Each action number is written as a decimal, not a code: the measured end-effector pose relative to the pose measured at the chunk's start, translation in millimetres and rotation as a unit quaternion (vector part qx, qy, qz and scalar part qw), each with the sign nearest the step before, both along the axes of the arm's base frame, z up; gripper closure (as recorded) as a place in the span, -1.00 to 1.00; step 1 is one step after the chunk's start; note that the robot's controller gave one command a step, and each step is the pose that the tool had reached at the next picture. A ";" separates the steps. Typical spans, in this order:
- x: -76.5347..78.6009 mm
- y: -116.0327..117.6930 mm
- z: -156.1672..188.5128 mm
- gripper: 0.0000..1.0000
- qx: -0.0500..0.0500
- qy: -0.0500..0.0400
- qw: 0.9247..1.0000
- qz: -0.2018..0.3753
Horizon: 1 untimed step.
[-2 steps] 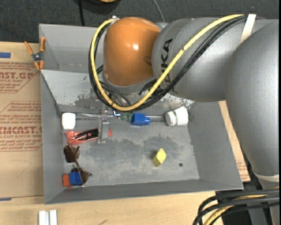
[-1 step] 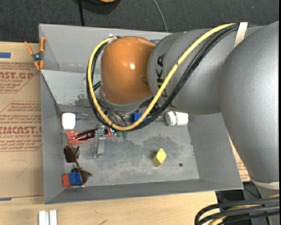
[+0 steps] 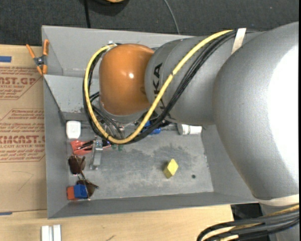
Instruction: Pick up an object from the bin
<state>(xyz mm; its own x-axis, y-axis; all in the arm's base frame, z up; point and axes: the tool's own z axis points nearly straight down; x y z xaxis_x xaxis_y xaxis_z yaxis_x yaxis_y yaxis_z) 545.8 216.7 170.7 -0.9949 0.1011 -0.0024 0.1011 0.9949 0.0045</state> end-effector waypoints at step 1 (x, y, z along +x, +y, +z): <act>22.2 3.0 -36.7 -1.00 0.000 -0.002 0.994 0.109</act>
Offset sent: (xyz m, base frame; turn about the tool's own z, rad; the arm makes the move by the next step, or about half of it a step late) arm 0.0322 -0.0114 -0.0919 -0.6841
